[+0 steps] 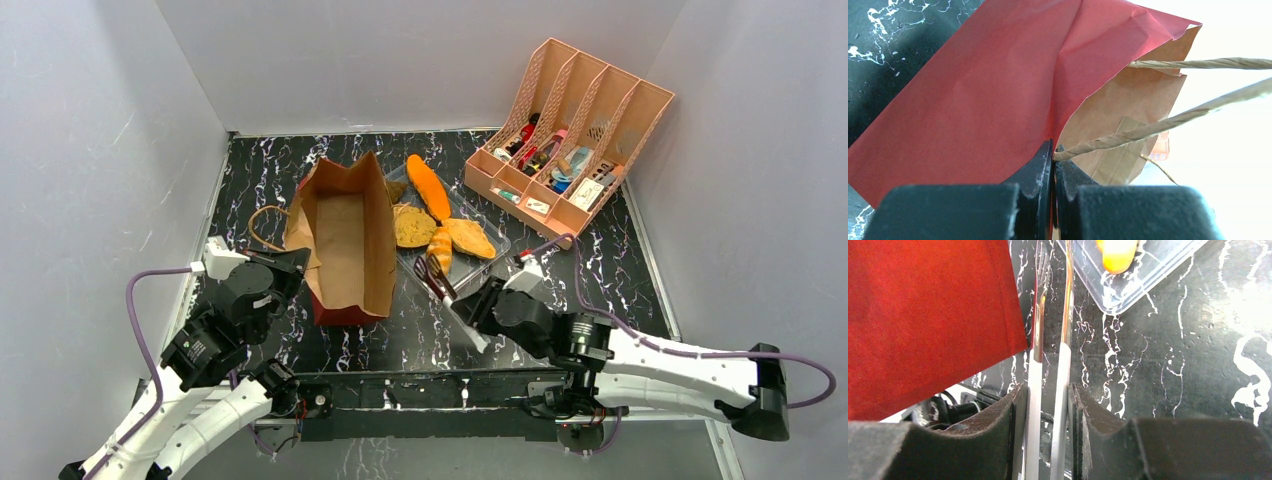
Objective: Take the fake bread out of the paper bag
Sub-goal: Place the clamp at the center of the board.
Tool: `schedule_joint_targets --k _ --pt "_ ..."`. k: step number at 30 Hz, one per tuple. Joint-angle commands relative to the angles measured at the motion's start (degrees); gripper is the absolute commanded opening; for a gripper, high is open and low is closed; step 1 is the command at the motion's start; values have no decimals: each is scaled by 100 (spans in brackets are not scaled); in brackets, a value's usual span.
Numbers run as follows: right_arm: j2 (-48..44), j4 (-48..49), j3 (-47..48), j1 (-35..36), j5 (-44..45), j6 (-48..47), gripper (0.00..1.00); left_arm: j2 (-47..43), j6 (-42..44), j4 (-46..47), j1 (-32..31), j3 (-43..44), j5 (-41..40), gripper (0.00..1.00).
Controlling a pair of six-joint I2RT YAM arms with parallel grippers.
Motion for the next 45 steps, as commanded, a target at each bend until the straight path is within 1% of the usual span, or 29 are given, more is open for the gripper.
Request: schedule_joint_targets --k 1,5,12,18,20,24,29,34,35,38,42,45 --pt "534 1370 258 73 -113 -627 20 -76 -101 -88 -18 71 -162 0" --pt "1174 2017 256 207 -140 -873 17 -130 -173 -109 -18 -11 -163 0" --pt "2311 2767 520 613 303 -1253 16 -182 -200 -211 -18 -106 -269 0" --pt "3264 3308 650 668 591 -1518 15 -179 -207 -395 -18 -179 -410 0" --pt "3589 3348 749 667 729 -1565 15 -148 -193 -438 -18 -213 -442 0" --pt "4083 3676 802 661 894 -1749 16 44 -99 -456 -22 -212 -460 0" --pt "4659 4045 976 589 917 -1996 18 301 11 -405 -18 -145 -530 6" --pt "5257 4442 1192 452 785 -2396 23 610 127 -427 -19 -5 -586 10" --pt "5356 4544 1228 427 739 -2475 26 654 140 -417 -21 1 -583 12" --pt "5566 4577 1403 383 724 -2599 39 723 109 -410 -22 3 -566 23" --pt "5526 4534 1471 376 730 -2711 48 730 110 -408 -18 38 -576 30" --pt "5324 4404 1463 377 789 -2801 51 789 126 -442 -18 138 -561 34"
